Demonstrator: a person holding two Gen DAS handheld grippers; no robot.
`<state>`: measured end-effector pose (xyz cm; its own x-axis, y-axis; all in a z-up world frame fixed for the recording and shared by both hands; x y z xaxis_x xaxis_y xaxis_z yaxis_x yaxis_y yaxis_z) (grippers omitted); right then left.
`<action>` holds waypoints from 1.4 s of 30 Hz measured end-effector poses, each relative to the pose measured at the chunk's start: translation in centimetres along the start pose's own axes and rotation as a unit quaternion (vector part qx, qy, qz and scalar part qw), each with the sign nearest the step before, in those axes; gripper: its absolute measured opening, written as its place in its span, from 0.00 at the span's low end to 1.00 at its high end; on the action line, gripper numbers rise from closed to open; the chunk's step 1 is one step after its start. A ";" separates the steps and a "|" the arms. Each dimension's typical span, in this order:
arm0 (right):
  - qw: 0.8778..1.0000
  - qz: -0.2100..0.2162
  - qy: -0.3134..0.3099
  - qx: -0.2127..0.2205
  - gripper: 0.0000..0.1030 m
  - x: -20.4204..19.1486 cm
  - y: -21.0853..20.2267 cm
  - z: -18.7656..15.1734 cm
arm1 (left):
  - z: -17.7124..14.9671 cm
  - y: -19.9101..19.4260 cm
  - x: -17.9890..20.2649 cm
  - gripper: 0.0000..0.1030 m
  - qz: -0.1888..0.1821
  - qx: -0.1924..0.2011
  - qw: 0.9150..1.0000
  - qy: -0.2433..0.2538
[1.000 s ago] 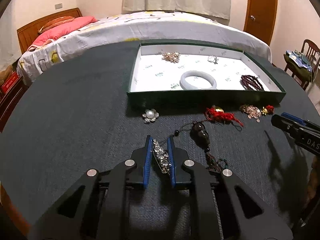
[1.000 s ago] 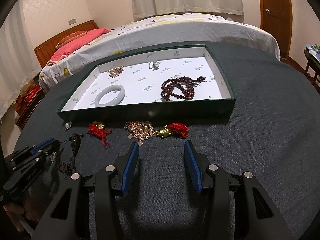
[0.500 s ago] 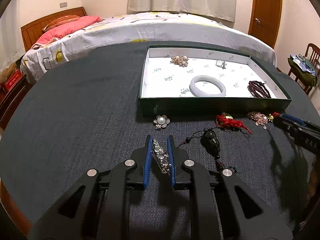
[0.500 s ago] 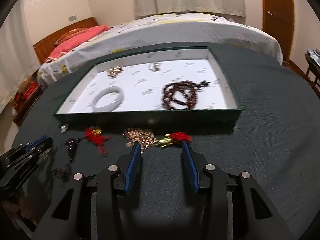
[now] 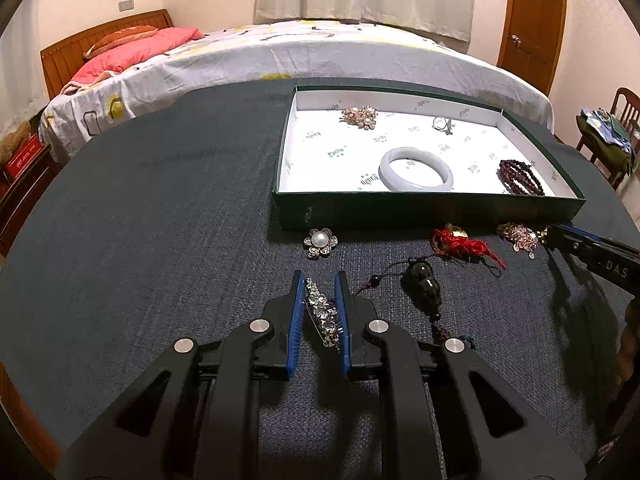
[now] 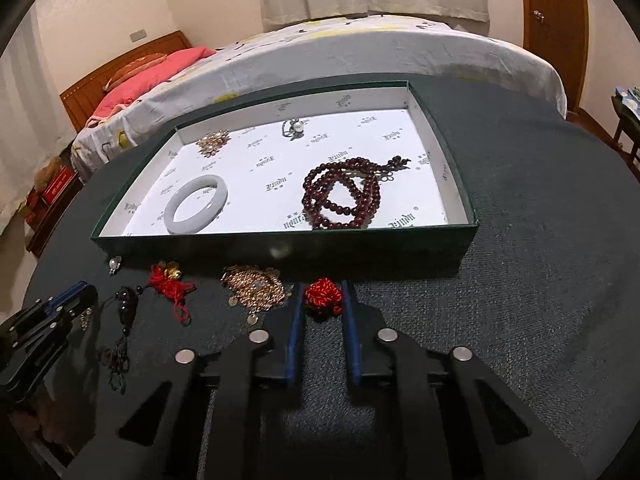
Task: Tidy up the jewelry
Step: 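Carry the brooch with the left tool while the right tool carries the tassel over the box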
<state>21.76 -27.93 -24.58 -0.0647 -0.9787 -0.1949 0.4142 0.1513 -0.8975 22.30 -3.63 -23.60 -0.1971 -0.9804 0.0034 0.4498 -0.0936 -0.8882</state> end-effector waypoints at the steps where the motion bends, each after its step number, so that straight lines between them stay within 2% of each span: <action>1: 1.000 0.003 0.002 0.000 0.16 0.1 -0.1 -0.1 | 0.0 0.0 0.1 0.15 0.000 0.000 1.000 0.001; 31: 0.999 -0.002 -0.003 0.048 0.15 0.0 -5.6 -0.5 | 2.1 -4.4 1.5 0.14 -0.008 0.053 0.998 0.012; 37: 0.997 0.000 -0.011 0.070 0.15 -0.4 -7.0 1.1 | 3.8 -5.3 2.0 0.14 -0.018 0.068 0.997 0.016; 42: 0.995 -0.001 -0.028 0.100 0.15 -1.3 -8.3 4.0 | 7.0 -5.9 3.1 0.14 -0.031 0.091 0.995 0.025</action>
<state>21.99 -28.43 -15.31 -0.0182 -0.9860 -0.1659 0.5875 0.1237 -0.7997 25.15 -7.33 -15.11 -0.2704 -0.9623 0.0293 0.5840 -0.1881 -0.7896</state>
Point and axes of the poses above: each gripper's, at about its wrist camera, not at the fingertips, and y roughly the way its jaws point, x to its right, z to its top, the point moved 7 cm from there along y, roughly the way its jaws point, and after that the axes turned 15 degrees about -x, right-handed, at the moved point
